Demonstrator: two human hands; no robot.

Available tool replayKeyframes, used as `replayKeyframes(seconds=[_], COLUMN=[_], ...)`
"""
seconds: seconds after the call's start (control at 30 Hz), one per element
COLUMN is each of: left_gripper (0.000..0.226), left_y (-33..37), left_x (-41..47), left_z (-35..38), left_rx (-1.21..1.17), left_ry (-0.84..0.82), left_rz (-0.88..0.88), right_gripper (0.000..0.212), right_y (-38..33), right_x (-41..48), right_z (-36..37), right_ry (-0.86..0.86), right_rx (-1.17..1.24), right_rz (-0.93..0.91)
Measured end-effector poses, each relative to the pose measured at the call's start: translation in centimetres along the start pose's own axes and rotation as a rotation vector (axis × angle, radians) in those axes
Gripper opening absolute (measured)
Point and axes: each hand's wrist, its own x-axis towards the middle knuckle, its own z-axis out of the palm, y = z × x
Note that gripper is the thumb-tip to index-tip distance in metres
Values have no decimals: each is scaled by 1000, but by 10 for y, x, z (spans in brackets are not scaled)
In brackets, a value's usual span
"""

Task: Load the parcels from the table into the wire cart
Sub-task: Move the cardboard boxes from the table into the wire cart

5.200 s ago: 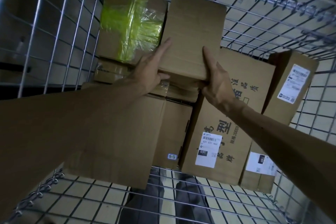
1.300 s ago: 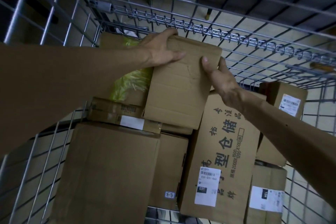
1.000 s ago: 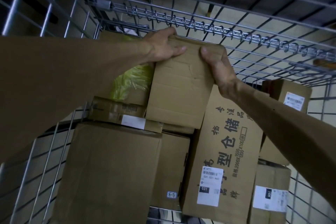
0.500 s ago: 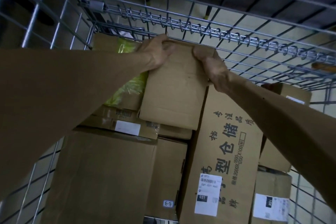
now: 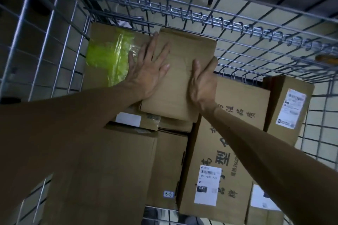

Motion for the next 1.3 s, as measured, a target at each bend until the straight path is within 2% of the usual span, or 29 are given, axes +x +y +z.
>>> replayKeyframes(seconds=[0.17,0.33,0.5,0.6,0.73,0.8,0.93,1.03,1.17,1.3], left_gripper=[59,60,60,61,61,61,61,62,61,62], left_y=[-6,6,8,10,10,7,2,3,4,5], left_x=[9,2,5,2,0,0,5,6,5,8], left_z=[4,-2,-11,-12,-11,-9,-7,-5,-4,-7], left_rx=[16,-209,-185,-186,-184,-157,-112,-97,-140,-119], left_ry=[-31,-44,-105,-92,-59,-40,-16,0,9,-32], left_rz=[-38,-134,-149,-152,-145,-117,-83,-85,-107,-111], right_gripper=[55,54,49,51,51,46,24,26,23,33], right_y=[-2,-7,-22,-33,-36,-37,-38,-36,-28,-27], right_x=[7,7,21,40,44,42,50,53,53,57], right_z=[-16,-27,-48,-49,-30,-24,-19,-17,-23,-26], right_ry=[-141,-208,-335,-256,-158,-134,-91,-74,-121,-174], right_rx=[-28,-24,-106,-7,170,163,168,103,63,32], right_rz=[-15,18,-9,-41,82,80,96,105,30,15])
